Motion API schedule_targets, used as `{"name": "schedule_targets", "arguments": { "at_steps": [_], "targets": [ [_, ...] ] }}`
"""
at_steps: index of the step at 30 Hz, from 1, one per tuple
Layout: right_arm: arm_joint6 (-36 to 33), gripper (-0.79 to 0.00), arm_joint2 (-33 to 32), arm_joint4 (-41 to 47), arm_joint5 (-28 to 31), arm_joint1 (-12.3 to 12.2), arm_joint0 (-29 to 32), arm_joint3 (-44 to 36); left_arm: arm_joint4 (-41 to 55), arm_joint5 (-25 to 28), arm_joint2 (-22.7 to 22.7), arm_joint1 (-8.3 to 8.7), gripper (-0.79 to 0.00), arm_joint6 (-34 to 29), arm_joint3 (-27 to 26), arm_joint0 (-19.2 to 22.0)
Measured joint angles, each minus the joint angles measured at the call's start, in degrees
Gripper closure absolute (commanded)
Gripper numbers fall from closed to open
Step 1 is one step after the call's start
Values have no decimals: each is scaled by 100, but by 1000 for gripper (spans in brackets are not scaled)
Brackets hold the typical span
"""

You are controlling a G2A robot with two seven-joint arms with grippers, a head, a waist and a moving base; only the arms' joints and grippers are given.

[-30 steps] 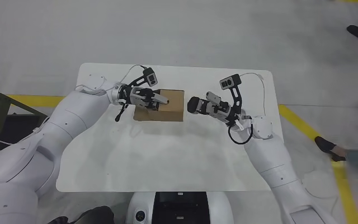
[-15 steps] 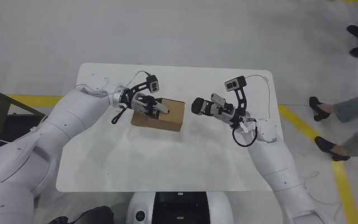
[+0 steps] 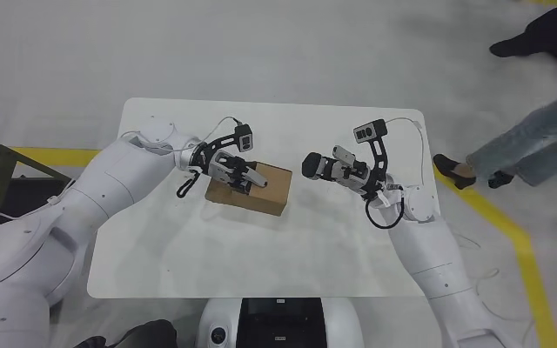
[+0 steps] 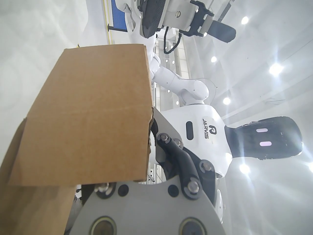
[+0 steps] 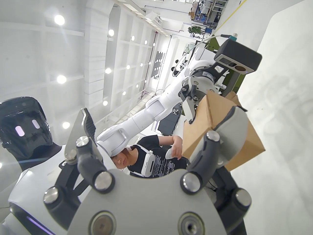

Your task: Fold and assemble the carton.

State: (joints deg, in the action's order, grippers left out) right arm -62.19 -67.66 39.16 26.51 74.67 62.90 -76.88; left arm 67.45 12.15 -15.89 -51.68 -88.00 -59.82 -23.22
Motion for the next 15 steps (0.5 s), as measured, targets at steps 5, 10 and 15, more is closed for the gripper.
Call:
{"name": "schedule_targets", "arguments": {
  "at_steps": [5, 10, 15],
  "targets": [
    [-407, -785, -260, 17, -6, -81, 64, 166, 0, 0, 0, -1, 0, 0, 0, 0],
    [-420, -785, -254, 18, -6, -77, 61, 160, 0, 0, 0, 0, 0, 0, 0, 0],
    [-420, -785, -255, 18, -6, -78, 61, 160, 0, 0, 0, 0, 0, 0, 0, 0]
  ]
}}
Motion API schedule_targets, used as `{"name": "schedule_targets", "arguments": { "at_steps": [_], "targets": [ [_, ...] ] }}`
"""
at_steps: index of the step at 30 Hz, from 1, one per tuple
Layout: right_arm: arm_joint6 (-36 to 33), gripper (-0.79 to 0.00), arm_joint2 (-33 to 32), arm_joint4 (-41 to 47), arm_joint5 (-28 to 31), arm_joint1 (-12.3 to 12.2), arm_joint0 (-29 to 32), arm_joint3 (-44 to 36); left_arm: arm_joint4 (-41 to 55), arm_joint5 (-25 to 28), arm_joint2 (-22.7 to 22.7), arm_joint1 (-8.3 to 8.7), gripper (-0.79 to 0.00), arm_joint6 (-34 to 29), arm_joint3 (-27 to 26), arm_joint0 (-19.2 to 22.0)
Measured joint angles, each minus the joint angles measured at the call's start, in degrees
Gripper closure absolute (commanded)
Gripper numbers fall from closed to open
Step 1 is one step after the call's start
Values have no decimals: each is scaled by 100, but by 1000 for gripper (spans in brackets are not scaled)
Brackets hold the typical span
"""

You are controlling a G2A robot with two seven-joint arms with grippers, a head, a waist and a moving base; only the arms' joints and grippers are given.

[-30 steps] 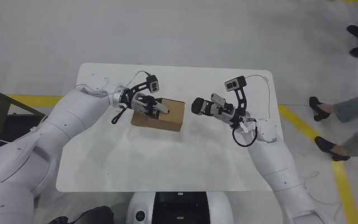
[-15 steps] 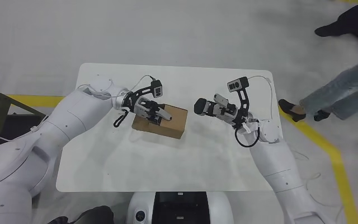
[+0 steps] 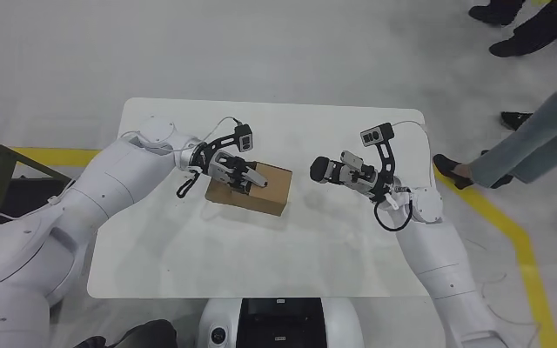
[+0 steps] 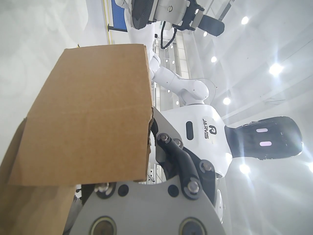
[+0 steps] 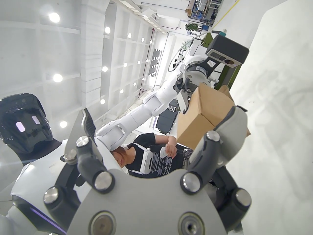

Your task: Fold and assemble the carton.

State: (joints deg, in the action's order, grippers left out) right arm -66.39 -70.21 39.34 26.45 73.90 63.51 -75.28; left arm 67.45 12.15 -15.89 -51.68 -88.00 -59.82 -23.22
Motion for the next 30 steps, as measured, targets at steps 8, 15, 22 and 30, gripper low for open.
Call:
{"name": "schedule_targets", "arguments": {
  "at_steps": [8, 15, 22, 30],
  "targets": [
    [132, -785, -1, -105, -77, -5, 19, -70, -64, -43, -39, 4, 0, 130, -22, -51],
    [372, -785, 11, -329, -380, -33, 59, -268, -1006, -461, -310, 99, 0, 914, 60, 26],
    [286, -785, 10, -566, -639, -84, 169, -469, -2560, -1481, -406, 281, 0, 1440, -637, 259],
    [242, -785, -37, -774, -845, -148, 300, -654, -4156, -3186, -360, 463, 0, 1340, -1782, 465]
  ]
}}
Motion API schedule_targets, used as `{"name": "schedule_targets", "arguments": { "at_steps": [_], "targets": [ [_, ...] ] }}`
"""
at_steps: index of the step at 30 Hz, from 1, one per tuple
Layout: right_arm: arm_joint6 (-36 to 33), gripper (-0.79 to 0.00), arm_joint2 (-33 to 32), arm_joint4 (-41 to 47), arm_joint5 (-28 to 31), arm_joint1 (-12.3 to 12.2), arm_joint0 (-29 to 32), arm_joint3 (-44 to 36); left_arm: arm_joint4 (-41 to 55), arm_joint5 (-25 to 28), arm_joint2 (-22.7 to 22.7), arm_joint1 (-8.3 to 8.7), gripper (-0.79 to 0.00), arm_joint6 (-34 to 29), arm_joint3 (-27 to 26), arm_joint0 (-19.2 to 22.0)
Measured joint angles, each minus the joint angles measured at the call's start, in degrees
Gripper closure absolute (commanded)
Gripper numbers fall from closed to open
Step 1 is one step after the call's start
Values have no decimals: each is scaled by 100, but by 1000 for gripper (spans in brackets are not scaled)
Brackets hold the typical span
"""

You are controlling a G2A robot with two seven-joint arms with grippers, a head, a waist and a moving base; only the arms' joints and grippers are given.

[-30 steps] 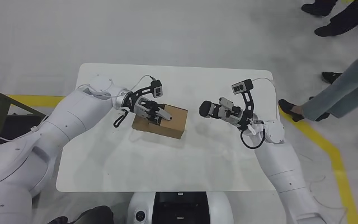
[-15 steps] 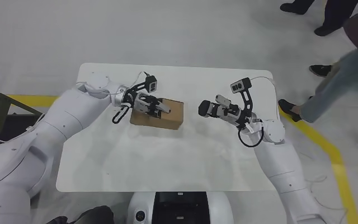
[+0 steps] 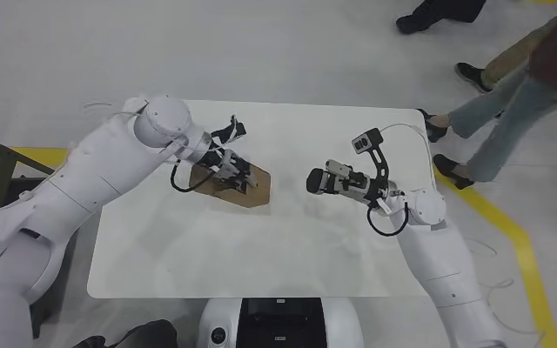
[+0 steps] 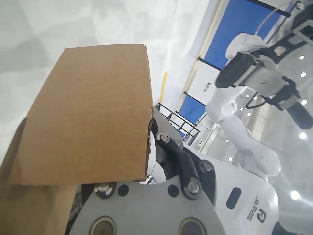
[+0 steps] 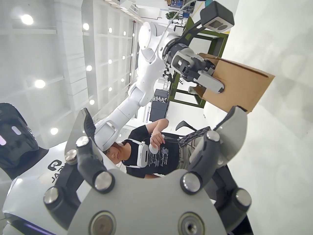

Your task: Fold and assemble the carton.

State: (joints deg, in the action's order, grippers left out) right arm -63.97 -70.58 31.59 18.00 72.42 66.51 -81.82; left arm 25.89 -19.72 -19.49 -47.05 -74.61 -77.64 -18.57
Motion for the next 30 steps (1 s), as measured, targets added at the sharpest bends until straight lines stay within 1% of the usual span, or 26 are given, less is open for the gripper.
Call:
{"name": "schedule_targets", "arguments": {
  "at_steps": [3, 5, 8, 12, 14, 17, 20, 27, 30],
  "targets": [
    [17, -785, -41, -1, -49, -21, 52, -33, -530, -635, 87, 10, 0, -144, -307, 116],
    [33, -785, -61, -6, -81, -33, 77, -48, -782, -889, 184, -7, 0, -120, -413, 171],
    [66, -785, -86, 2, -125, -48, 106, -59, -978, -1027, 469, -64, 0, 25, -482, 301],
    [116, -785, -110, 46, -146, -63, 122, -43, -972, -1201, 934, -205, 0, 204, -443, 604],
    [133, -785, -116, 59, -152, -69, 123, -33, -985, -1254, 985, -282, 0, 257, -406, 650],
    [160, -785, -127, 88, -149, -77, 127, -14, -1093, -1256, 976, -432, 0, 259, -310, 624],
    [185, -785, -151, 114, -129, -87, 135, 0, -1260, -1236, 975, -614, 0, 238, -101, 603],
    [213, -785, -278, 203, -50, -126, 242, -37, -1659, -1148, 975, -1165, 0, 149, 480, 534],
    [191, -785, -320, 250, -14, -141, 283, -56, -1773, -1121, 975, -1357, 0, 123, 695, 524]
  ]
}}
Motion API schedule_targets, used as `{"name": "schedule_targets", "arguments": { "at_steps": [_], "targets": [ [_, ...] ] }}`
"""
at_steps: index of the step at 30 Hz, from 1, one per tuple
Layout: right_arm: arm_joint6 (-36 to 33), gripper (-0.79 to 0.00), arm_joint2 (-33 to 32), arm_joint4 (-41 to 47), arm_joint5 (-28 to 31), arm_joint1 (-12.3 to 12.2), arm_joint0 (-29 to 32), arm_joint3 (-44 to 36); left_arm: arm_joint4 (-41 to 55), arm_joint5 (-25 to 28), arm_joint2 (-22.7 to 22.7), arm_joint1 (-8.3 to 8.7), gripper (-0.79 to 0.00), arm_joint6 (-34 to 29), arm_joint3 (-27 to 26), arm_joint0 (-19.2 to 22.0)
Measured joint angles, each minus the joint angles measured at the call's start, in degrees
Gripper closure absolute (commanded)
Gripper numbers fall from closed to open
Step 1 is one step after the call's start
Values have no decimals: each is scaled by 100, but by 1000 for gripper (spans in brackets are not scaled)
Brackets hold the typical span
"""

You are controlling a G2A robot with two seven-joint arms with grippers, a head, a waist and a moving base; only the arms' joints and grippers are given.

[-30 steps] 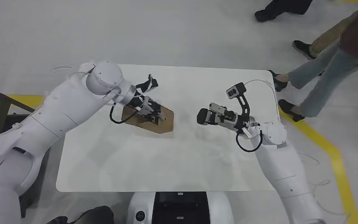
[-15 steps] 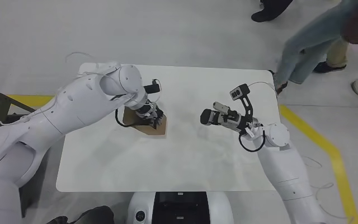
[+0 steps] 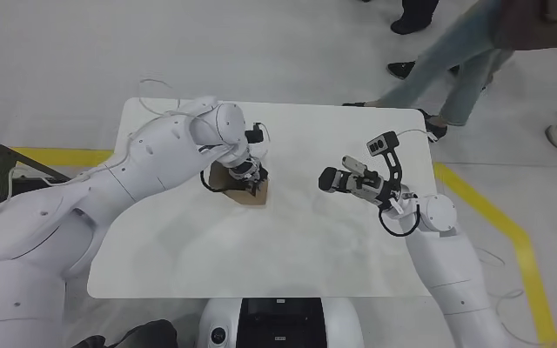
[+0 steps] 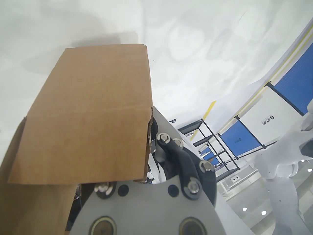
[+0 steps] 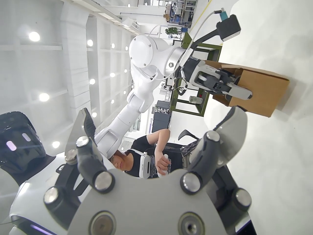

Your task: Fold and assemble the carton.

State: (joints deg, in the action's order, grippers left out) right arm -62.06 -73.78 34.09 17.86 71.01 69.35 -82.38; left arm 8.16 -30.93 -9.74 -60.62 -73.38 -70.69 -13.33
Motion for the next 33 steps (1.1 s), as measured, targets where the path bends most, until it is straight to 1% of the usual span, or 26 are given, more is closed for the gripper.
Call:
{"name": "schedule_targets", "arguments": {
  "at_steps": [3, 4, 5, 6, 7, 8, 9, 12, 16, 19, 22, 26, 29, 32, 33],
  "targets": [
    [-10, -785, -14, 18, 18, -11, 15, -8, -129, 34, 0, -168, 0, -34, 195, -22],
    [-12, -785, -14, 20, 23, -13, 17, -9, -188, 34, 0, -216, -34, -34, 258, -30],
    [-14, -785, -13, 22, 28, -15, 17, -9, -255, 34, 0, -263, -157, -34, 319, -42],
    [-16, -785, -10, 26, 37, -18, 17, -9, -332, 48, 0, -327, -228, -48, 402, -57],
    [-15, -785, -9, 28, 47, -19, 16, -8, -392, 59, 0, -374, -354, -60, 466, -64],
    [-12, -785, -7, 28, 58, -21, 16, -7, -446, 71, 0, -421, -508, -71, 526, -70],
    [-10, -785, -3, 27, 71, -23, 17, -6, -488, 94, 0, -483, -785, -95, 599, -74],
    [-2, -785, 2, 36, 97, -29, 24, -5, -540, 156, 0, -624, -785, -156, 761, -59],
    [9, -785, 5, 21, 110, -39, 28, -14, -359, 224, 0, -755, -785, -224, 834, 27],
    [9, -785, 9, 1, 115, -48, 32, -41, -84, 271, 0, -770, -785, -271, 731, 112],
    [21, -785, 21, -23, 106, -55, 33, -75, 124, 256, 0, -696, -785, -254, 551, 179],
    [54, -785, 70, -48, 79, -57, 12, -105, 436, 175, -5, -486, -785, -173, 244, 240],
    [78, -785, 127, -71, 69, -54, -20, -113, 719, 125, -165, -229, -785, -115, -75, 228],
    [116, -785, 186, -105, 67, -49, -60, -117, 1051, 399, -631, 116, -785, 81, -438, 13],
    [133, -785, 215, -115, 67, -45, -80, -117, 1177, 597, -851, 272, -785, 190, -584, -131]
  ]
}}
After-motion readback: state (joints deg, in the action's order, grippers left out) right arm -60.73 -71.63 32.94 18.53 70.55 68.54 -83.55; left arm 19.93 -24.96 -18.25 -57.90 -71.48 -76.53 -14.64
